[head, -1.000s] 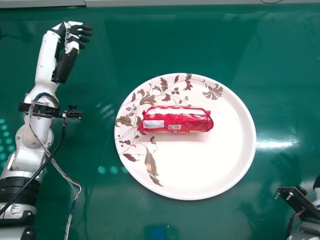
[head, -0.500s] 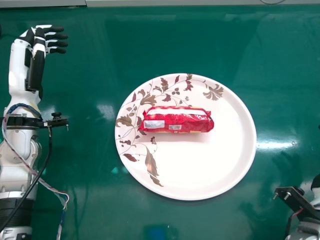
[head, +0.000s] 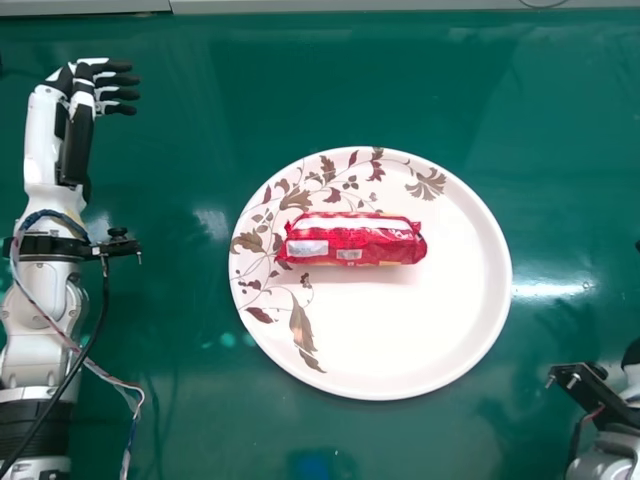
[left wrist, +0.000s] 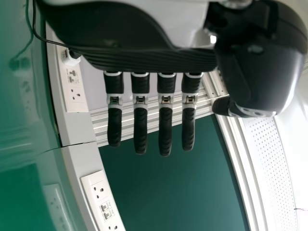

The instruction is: Pick up biscuit and place it in the plate

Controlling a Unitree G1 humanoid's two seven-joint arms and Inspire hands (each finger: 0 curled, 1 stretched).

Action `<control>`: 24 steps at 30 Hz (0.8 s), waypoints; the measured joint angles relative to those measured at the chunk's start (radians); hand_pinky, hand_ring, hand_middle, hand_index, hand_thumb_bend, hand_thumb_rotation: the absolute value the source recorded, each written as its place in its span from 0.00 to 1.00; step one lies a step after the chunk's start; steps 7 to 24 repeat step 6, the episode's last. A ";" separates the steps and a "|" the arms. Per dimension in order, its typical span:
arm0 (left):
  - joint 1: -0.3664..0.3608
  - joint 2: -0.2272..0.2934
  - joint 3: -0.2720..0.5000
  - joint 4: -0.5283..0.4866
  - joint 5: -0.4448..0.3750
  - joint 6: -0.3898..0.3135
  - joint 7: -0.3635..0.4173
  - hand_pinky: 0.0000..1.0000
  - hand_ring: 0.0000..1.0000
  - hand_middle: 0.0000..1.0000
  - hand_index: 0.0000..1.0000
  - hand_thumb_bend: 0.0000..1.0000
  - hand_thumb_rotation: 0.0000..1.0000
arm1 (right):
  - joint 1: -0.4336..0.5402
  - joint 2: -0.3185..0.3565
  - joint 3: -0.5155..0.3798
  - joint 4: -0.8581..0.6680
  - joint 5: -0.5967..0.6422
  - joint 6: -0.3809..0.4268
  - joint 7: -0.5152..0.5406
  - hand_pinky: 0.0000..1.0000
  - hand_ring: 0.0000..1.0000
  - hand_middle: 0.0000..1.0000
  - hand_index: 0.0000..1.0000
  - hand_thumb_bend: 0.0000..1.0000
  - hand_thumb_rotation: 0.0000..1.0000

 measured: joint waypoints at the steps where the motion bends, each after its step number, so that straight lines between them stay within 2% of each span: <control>1: -0.004 0.000 0.000 0.011 0.000 -0.008 -0.005 0.53 0.59 0.62 0.63 0.26 0.20 | -0.009 -0.002 0.001 0.000 -0.004 0.000 0.000 0.67 0.74 0.73 0.65 0.63 0.20; 6: -0.039 0.000 0.000 0.075 0.003 -0.062 -0.013 0.54 0.58 0.61 0.63 0.25 0.22 | -0.034 -0.006 0.009 0.009 -0.020 0.002 0.000 0.66 0.74 0.74 0.70 0.60 0.19; 24: -0.039 0.000 0.000 0.075 0.003 -0.062 -0.013 0.54 0.58 0.61 0.63 0.25 0.22 | -0.034 -0.006 0.009 0.009 -0.020 0.002 0.000 0.66 0.74 0.74 0.70 0.60 0.19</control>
